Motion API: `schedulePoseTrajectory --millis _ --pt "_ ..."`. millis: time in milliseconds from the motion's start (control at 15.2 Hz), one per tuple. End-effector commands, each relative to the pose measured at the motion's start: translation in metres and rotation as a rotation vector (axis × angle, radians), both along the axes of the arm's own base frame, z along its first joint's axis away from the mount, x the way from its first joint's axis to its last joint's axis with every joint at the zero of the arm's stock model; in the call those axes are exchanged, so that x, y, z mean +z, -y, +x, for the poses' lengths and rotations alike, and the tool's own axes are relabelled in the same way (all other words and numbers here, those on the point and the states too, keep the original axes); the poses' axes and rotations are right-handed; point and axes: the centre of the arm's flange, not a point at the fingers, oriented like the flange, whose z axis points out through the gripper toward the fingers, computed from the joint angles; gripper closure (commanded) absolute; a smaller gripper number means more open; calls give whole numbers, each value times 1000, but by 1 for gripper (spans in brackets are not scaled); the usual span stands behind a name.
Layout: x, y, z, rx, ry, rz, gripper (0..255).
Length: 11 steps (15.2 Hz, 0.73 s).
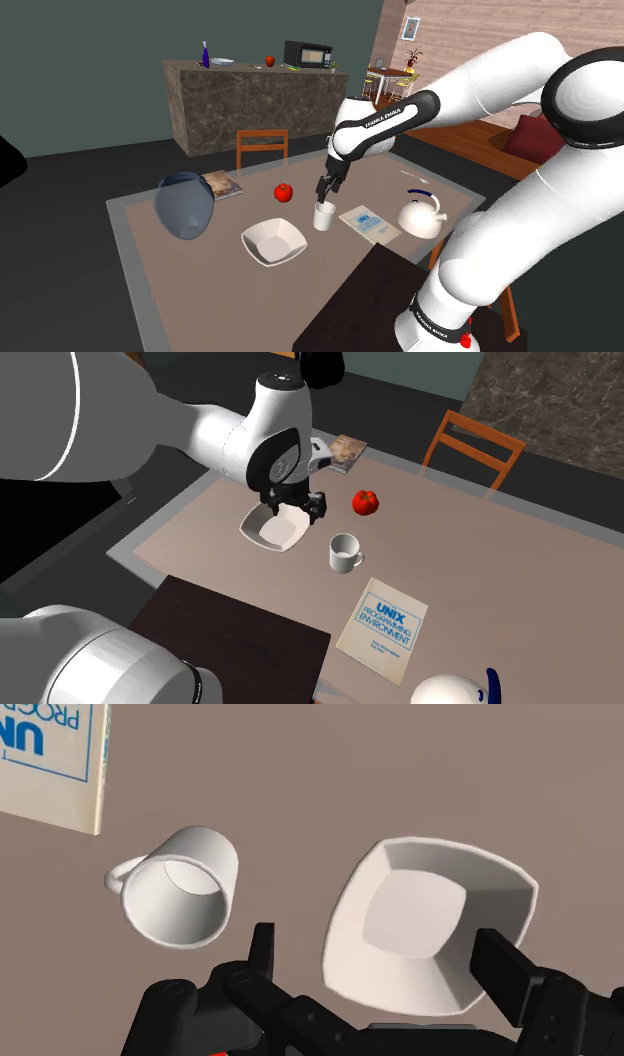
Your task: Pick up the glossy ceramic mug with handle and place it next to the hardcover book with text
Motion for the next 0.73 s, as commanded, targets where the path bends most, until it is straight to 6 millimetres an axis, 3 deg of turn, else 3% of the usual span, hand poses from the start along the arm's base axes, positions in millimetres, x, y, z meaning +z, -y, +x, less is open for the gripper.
schedulePoseTrajectory --millis 0,660 --pt "-22 11 10 -2 2 -13 0" --pt "-128 63 60 -13 3 -74 0"
